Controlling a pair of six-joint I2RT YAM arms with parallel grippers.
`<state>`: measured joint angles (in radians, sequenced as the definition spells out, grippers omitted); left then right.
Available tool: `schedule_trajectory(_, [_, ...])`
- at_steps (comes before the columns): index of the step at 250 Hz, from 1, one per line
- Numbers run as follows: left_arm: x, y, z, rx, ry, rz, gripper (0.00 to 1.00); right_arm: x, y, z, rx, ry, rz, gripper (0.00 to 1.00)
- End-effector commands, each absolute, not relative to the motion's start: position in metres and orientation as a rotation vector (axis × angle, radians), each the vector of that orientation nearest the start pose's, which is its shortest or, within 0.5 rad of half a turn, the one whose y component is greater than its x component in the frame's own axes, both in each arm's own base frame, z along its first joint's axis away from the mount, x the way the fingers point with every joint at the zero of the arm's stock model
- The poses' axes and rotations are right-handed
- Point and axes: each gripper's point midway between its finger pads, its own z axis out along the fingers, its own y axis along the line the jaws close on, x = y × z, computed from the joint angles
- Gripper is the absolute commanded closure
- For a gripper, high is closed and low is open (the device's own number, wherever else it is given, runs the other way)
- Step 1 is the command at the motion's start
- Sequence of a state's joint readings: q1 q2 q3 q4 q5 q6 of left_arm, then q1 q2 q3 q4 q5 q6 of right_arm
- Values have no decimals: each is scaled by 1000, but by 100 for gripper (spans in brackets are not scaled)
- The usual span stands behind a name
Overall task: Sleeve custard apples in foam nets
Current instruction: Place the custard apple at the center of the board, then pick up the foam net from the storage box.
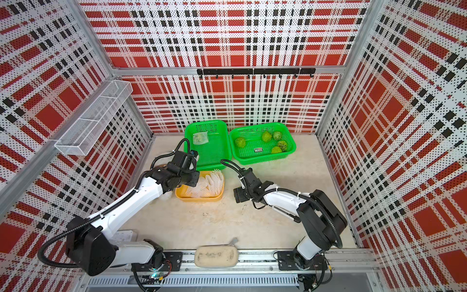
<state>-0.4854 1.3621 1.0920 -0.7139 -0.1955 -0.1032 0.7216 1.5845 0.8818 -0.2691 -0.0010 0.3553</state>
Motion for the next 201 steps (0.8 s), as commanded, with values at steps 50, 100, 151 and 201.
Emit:
schedule_trajectory(50, [324,-136,113,467,2628,173,44,290,252,75,-509,2538,451,15])
schedule_trajectory(100, [329,-135,95,477,2645,272,39,294,246,85,-509,2529,455,12])
schedule_trajectory(151, [344,-120,92,401,2592,407,64,295,245,101,-542,2505,453,11])
schedule_trajectory(201, [352,-112,104,338,2564,362,90,292,247,122,-592,2455,475,10])
